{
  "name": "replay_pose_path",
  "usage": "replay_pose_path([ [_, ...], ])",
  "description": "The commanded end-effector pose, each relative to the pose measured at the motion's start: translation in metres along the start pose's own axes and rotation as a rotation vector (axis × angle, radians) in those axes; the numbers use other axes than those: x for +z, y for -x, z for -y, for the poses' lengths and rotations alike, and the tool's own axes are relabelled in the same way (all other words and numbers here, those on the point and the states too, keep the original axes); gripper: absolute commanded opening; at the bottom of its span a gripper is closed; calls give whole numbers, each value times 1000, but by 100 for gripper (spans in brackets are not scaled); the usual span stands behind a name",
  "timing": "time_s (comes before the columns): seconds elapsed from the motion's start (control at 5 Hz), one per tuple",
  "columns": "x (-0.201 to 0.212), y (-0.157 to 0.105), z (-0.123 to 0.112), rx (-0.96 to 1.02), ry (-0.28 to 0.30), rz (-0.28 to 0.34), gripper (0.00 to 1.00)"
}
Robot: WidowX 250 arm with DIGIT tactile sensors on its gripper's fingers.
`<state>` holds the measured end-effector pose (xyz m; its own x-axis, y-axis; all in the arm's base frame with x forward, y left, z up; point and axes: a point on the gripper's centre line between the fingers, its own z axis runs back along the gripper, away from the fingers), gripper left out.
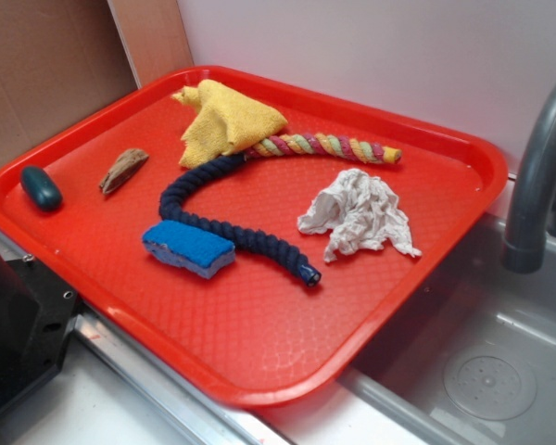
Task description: Grab the white paper.
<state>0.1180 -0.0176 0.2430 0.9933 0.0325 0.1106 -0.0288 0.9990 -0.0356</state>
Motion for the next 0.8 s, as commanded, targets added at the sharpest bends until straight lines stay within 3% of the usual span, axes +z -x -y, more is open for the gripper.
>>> replay_pose_path([
  [0.0, 0, 0, 0, 0, 0, 0, 100],
  [0.2, -56, -44, 12, -161, -56, 23, 100],
  [0.4, -86, -89, 43, -328, -119, 59, 100],
  [0.6, -134, -127, 81, -505, -59, 120, 100],
])
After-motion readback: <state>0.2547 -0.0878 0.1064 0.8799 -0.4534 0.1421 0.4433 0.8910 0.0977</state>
